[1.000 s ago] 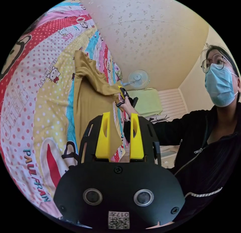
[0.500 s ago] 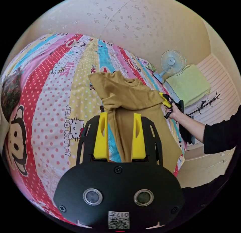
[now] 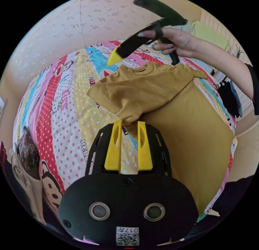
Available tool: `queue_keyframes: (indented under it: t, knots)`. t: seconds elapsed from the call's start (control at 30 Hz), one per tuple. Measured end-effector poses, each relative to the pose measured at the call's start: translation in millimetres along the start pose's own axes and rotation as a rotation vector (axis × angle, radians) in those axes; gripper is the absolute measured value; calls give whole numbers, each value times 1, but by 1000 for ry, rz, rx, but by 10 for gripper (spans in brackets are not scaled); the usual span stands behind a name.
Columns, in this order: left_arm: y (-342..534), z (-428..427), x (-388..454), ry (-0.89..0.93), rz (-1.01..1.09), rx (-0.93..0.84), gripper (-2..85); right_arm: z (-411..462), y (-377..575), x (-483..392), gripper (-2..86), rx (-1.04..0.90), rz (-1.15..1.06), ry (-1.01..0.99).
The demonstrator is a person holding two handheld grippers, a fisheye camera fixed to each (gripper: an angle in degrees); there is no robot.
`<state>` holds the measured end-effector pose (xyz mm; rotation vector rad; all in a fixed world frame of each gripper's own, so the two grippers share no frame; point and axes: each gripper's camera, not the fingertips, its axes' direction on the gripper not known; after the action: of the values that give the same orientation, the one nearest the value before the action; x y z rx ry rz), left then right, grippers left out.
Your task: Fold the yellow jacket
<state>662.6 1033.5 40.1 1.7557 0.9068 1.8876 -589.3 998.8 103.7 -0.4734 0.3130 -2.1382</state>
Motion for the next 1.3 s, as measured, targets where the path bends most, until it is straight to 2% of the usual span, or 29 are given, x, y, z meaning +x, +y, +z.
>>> queue_keyframes:
  t: [0.07, 0.13, 0.27, 0.4, 0.53, 0.6, 0.67, 0.73, 0.83, 0.93, 1.0, 1.07, 1.1, 1.13, 1.2, 1.23, 1.3]
  knots:
    - [-1, -4, -4, 35, -54, 11, 62, 36, -32, 2, 74, -123, -32, -40]
    - [2, -14, -13, 53, -121, 30, 41, 54, -47, 3, 45, -163, -20, -43]
    - [19, -37, -36, 106, -190, 95, 28, 45, -56, -3, 29, -23, 30, 9]
    - [62, -51, -84, 275, -428, 201, 6, 66, -61, 6, 31, 61, 110, -29]
    - [105, -28, -116, 365, -625, 187, -4, 111, -51, 22, 48, 85, 223, -121]
    - [120, -24, -128, 459, -701, 217, -5, 103, -28, 36, 94, 238, 315, -282]
    - [137, -19, -139, 551, -776, 245, -6, 83, -1, 36, 117, 381, 359, -319]
    - [170, -21, -151, 611, -912, 315, -6, 58, 35, 31, 123, 509, 393, -324]
    - [203, -39, -156, 636, -987, 399, 0, 12, 114, 11, 104, 653, 499, -226]
    - [209, -67, -146, 563, -946, 425, 9, -20, 194, -21, 86, 639, 611, 53]
    - [200, -77, -135, 544, -893, 416, 19, -16, 247, -33, 83, 516, 719, 233]
    - [182, -83, -121, 534, -814, 405, 29, 12, 281, -23, 87, 318, 814, 259]
    - [165, -83, -108, 526, -748, 396, 35, 33, 304, -16, 89, 224, 873, 210]
    - [146, -79, -94, 527, -689, 374, 40, 38, 316, -16, 90, 240, 880, 171]
    - [115, -70, -74, 561, -619, 329, 49, 26, 361, -24, 100, 445, 916, 36]
    - [94, -64, -58, 588, -569, 315, 55, 20, 373, -26, 104, 496, 927, 26]
    - [65, -55, -36, 609, -507, 298, 62, -12, 434, -43, 125, 758, 999, 87]
